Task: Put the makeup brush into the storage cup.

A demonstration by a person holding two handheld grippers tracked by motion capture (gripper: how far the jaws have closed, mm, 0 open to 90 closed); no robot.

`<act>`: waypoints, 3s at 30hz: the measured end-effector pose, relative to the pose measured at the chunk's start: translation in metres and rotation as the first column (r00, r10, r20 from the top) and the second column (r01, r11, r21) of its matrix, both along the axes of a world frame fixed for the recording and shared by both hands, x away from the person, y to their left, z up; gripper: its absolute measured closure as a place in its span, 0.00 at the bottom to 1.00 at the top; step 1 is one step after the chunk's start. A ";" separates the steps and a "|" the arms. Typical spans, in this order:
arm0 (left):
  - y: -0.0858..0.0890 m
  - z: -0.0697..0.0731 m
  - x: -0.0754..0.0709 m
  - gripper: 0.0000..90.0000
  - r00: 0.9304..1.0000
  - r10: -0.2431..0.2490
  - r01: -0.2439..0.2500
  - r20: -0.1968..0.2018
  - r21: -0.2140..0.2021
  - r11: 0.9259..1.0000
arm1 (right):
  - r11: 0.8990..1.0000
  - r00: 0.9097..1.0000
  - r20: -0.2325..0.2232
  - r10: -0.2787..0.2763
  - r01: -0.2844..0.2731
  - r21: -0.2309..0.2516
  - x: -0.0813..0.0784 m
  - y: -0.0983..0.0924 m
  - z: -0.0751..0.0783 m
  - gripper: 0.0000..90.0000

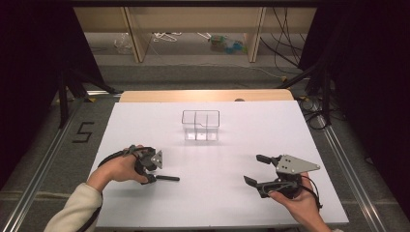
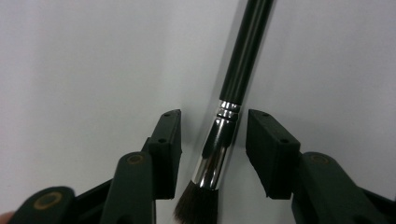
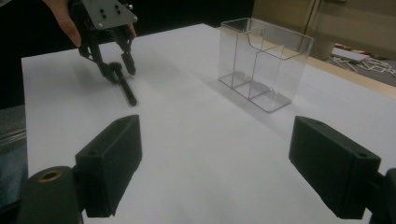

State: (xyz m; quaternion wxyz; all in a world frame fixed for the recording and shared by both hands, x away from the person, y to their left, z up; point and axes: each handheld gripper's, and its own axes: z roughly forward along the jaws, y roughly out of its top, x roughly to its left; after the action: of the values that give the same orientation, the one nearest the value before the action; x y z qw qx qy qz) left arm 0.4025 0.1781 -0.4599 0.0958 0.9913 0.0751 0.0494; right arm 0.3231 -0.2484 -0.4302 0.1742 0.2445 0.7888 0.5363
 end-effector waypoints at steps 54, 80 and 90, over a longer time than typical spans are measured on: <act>-0.044 0.044 -0.020 0.86 0.996 -0.089 0.089 -0.013 0.069 0.994 | 0.995 0.996 0.007 0.092 -0.092 -0.041 -0.002 0.020 -0.008 0.18; -0.075 0.065 -0.040 0.86 0.984 -0.177 0.176 0.026 0.043 0.983 | 0.992 0.993 -0.005 0.117 -0.117 -0.042 0.004 0.032 -0.008 0.18; -0.087 0.067 -0.040 0.86 0.979 -0.203 0.202 0.031 0.038 0.979 | 0.985 0.986 -0.032 0.166 -0.168 -0.040 0.009 0.046 -0.007 0.18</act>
State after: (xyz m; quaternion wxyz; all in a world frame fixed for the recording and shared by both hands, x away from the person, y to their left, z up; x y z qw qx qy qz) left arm 0.3622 0.0913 -0.3929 0.0845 0.9944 -0.0285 0.0576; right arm 0.3324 -0.2027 -0.4373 0.1225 0.1815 0.8201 0.5286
